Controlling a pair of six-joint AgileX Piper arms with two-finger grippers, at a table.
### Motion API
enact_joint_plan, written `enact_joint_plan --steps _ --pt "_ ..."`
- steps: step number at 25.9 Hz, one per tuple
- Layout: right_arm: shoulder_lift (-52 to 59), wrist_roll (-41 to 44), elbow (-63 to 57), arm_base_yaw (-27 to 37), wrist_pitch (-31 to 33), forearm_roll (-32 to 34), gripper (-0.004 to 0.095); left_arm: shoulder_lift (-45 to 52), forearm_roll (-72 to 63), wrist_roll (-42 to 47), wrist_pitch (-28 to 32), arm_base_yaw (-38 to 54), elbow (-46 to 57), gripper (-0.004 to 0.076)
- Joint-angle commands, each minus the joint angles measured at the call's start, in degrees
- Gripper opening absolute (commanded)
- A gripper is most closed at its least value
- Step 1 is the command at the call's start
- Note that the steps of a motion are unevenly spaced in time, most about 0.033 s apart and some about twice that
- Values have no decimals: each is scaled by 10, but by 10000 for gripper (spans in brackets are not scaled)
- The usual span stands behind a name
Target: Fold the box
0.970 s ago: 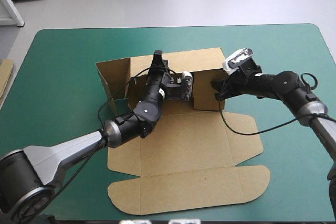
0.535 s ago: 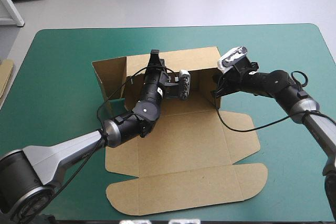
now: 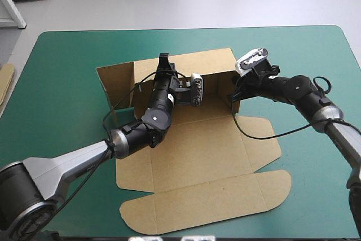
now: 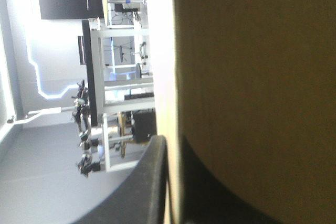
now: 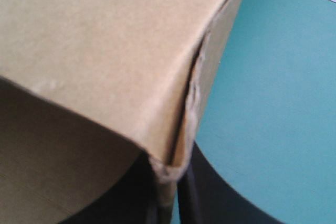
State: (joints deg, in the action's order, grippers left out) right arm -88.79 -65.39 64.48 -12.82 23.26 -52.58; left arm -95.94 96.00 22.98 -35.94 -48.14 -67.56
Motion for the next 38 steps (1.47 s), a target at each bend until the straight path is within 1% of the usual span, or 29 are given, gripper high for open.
enact_joint_plan --steps 1,2,3,4,5,8,12,16,18,20,22,25,28,30,33,34,35,38 --pt "23 -17 20 -11 43 -20 -17 59 35 38 59 -11 -20 149" --pt "23 -15 20 -11 40 -20 -17 65 34 38 65 -16 -20 187" --pt "23 -7 20 -11 36 -20 -17 76 29 38 77 -31 -20 273" --pt "23 1 20 -11 31 -20 -17 82 22 38 88 -46 -20 330" --pt "23 3 20 -11 31 -20 -17 85 22 44 90 -55 -20 346" --pt "23 7 20 -11 31 -20 -17 94 12 94 107 -96 -20 351" --pt "23 29 19 -11 31 1 -17 114 -66 95 117 -131 -20 351" --pt "23 55 19 -11 31 31 -17 141 -101 95 127 -141 -20 351" --pt "23 76 19 -10 29 45 -17 160 -97 95 115 -141 -20 351" --pt "23 90 19 -10 28 52 -17 178 -95 95 91 -132 -21 351" --pt "23 106 19 -10 23 58 -17 196 -102 100 80 -102 -26 351" --pt "23 118 19 -10 23 59 -17 217 -100 173 86 -35 -42 351" --pt "23 136 19 -10 24 67 -17 226 -104 255 110 70 -67 351" --pt "23 144 19 -10 26 79 -17 227 -143 284 123 145 -88 349" --pt "23 187 19 -10 26 107 -17 227 -265 286 126 261 -103 349" --pt "23 200 19 -10 26 115 -17 227 -291 284 126 285 -103 349" --pt "23 218 19 -10 23 124 -17 227 -347 272 125 330 -103 349" --pt "23 260 31 -10 26 160 -17 225 -502 174 120 426 -103 349"
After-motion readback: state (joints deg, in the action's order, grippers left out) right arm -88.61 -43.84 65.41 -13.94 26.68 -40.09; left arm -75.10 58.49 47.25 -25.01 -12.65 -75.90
